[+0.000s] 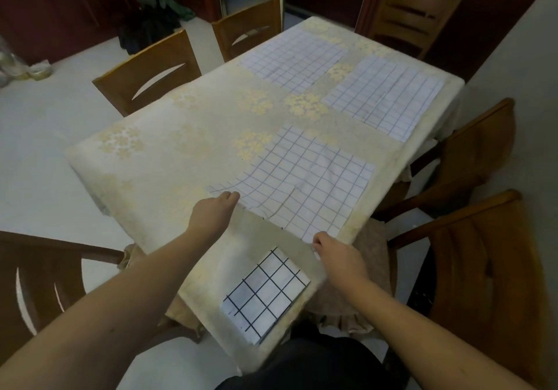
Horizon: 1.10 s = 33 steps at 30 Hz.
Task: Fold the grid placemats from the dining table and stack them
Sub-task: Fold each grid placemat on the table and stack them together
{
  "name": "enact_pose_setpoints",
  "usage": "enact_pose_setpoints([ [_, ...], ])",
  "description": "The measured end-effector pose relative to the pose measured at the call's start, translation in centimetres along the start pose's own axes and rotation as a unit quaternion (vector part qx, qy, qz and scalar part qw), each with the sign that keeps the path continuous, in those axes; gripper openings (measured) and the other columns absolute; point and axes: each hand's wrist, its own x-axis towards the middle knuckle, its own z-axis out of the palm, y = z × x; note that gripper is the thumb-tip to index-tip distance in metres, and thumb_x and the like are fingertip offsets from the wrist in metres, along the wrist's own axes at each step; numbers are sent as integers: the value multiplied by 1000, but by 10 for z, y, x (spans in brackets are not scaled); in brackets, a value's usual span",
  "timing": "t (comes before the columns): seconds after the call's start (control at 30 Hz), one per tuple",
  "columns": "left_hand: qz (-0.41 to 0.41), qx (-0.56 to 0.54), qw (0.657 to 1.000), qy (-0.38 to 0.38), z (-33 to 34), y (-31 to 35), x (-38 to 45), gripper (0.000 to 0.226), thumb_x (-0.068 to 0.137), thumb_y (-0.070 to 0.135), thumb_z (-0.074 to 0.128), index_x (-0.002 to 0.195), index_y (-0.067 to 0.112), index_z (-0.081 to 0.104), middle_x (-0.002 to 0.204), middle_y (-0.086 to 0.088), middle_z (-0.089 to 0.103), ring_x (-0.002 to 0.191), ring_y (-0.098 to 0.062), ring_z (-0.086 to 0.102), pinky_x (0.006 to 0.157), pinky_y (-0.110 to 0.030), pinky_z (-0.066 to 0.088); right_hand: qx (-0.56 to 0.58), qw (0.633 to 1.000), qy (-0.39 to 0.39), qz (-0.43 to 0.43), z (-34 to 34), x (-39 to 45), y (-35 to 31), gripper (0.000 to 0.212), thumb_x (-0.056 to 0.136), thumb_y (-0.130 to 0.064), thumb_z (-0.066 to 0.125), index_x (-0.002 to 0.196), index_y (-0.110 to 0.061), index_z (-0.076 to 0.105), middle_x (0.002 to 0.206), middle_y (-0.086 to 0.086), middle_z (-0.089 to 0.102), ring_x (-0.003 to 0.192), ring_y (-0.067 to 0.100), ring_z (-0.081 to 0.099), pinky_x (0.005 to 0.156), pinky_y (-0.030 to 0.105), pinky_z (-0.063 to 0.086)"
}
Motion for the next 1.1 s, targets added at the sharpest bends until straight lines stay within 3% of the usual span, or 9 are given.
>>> enact_pose_setpoints([
  [0.13, 12, -38, 997, 60, -18, -3, 11, 37, 65, -15, 65, 95, 6, 58, 82, -14, 60, 41, -31, 46, 40, -24, 17, 52, 997, 23, 53, -26, 1, -6, 18, 104, -33, 37, 103, -22, 52, 91, -5, 65, 76, 17, 63, 69, 40, 56],
  [0.23, 17, -55, 994, 98, -33, 0, 22, 37, 69, -14, 62, 100, 6, 58, 86, -15, 60, 49, -33, 52, 41, -29, 27, 116, 989, 37, 87, -44, 0, -9, 17, 103, -34, 38, 101, -24, 52, 84, -6, 62, 64, 10, 64, 61, 34, 57],
  [0.33, 11, -73, 987, 141, -44, 6, 35, 34, 73, -11, 64, 101, 8, 60, 86, -14, 62, 52, -34, 53, 41, -30, 30, 157, 980, 52, 107, -61, 0, -8, 13, 102, -33, 42, 100, -24, 51, 85, -6, 63, 57, 7, 64, 49, 21, 47],
  [0.4, 11, -91, 983, 161, -48, 11, 43, 27, 76, -9, 63, 97, 7, 61, 84, -13, 62, 52, -34, 52, 41, -31, 32, 168, 978, 61, 110, -69, 4, -3, 13, 102, -34, 43, 99, -24, 51, 89, -7, 63, 54, 5, 64, 49, 18, 42],
  [0.53, 7, -103, 980, 168, -56, 20, 65, 18, 78, -7, 60, 92, 6, 60, 85, -14, 61, 52, -36, 52, 42, -34, 37, 190, 973, 64, 115, -81, 22, 10, 13, 102, -32, 45, 99, -22, 53, 99, -7, 62, 53, 8, 66, 56, 24, 51],
  [0.63, 6, -98, 983, 157, -61, 26, 90, 18, 77, -8, 61, 90, 6, 60, 84, -14, 61, 53, -35, 52, 42, -37, 41, 212, 968, 64, 121, -92, 43, 26, 12, 101, -30, 46, 99, -21, 54, 104, -6, 60, 53, 9, 66, 55, 22, 48],
  [0.8, 7, -95, 984, 150, -64, 43, 148, 13, 85, 0, 59, 95, 7, 62, 85, -12, 63, 60, -35, 56, 45, -34, 41, 240, 960, 51, 137, -111, 85, 64, 11, 100, -28, 48, 99, -20, 55, 101, -7, 60, 51, 8, 66, 51, 21, 43],
  [1.0, 39, -82, 985, 148, -49, 77, 232, 12, 75, -3, 67, 80, 7, 65, 63, -10, 61, 51, -31, 53, 45, -35, 42, 255, 955, 41, 149, -115, 148, 120, 10, 100, -29, 51, 97, -20, 55, 97, -8, 60, 48, 10, 62, 48, 20, 42],
  [1.1, 47, -116, 983, 136, -31, 94, 270, 18, 73, -8, 65, 87, 4, 65, 66, -14, 62, 58, -33, 55, 52, -38, 43, 259, 953, 32, 155, -112, 182, 145, 10, 99, -28, 51, 96, -20, 55, 94, -7, 59, 47, 9, 61, 46, 18, 40],
])
